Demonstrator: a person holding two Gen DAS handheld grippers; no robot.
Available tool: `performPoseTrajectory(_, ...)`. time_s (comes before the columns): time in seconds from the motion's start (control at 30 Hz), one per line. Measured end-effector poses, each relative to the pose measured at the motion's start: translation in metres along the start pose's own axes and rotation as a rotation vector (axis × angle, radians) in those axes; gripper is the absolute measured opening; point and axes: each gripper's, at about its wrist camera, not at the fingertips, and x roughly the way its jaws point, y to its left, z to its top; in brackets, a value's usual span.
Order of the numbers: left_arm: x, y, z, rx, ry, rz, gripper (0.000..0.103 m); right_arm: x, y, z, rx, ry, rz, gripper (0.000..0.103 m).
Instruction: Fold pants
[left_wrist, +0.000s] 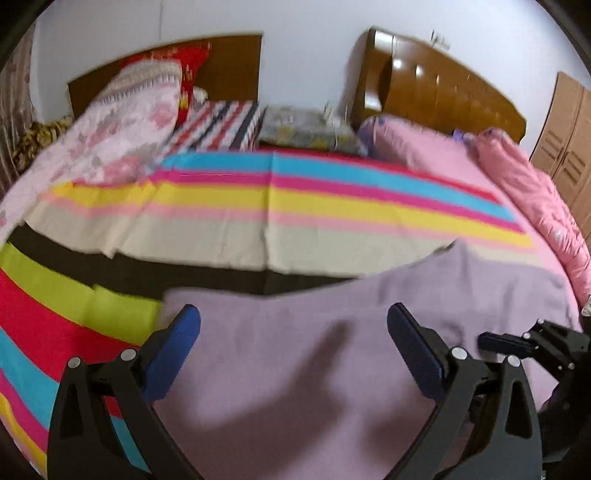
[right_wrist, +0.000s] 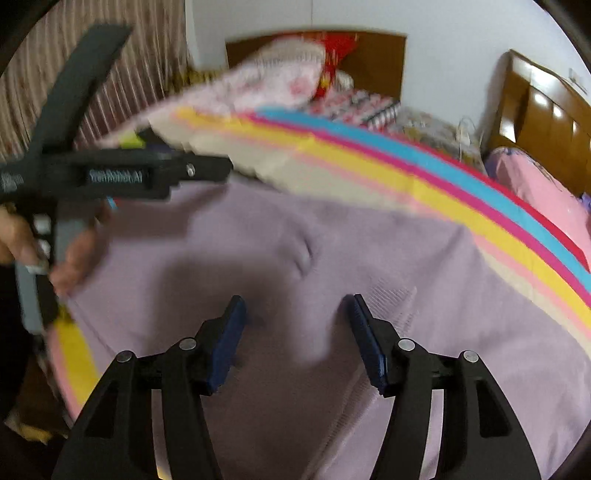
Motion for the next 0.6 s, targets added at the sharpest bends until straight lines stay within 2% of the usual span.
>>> performPoseTrajectory(0.1,0.016,0.004,-0.017,0.023,0.004,0.033,0.101,-0.002,-0.008,-0.011,0.020,-0.045,0.045,0.061)
performPoseTrajectory(0.23,0.022,0.001,-0.017,0.041,0.011,0.067,0.101,0.000,-0.008,-0.011,0.035,-0.069,0.054,0.066)
performPoseTrajectory(0.3,0.023,0.004,-0.016,0.034,0.011,0.063,0.101,-0.003,-0.006,-0.010,0.031,-0.060,0.045,0.067)
performPoseTrajectory(0.37,0.023,0.004,-0.016,0.039,0.010,0.069,0.101,-0.012,-0.003,-0.006,0.064,-0.040,0.001,0.069)
performPoseTrajectory(0.47,0.022,0.000,-0.017,0.038,0.010,0.070,0.101,-0.032,-0.001,-0.008,0.059,-0.074,0.011,0.072)
performPoseTrajectory(0.6,0.022,0.000,-0.016,0.044,0.012,0.077,0.102,-0.025,0.006,-0.029,0.018,-0.014,-0.022,0.078)
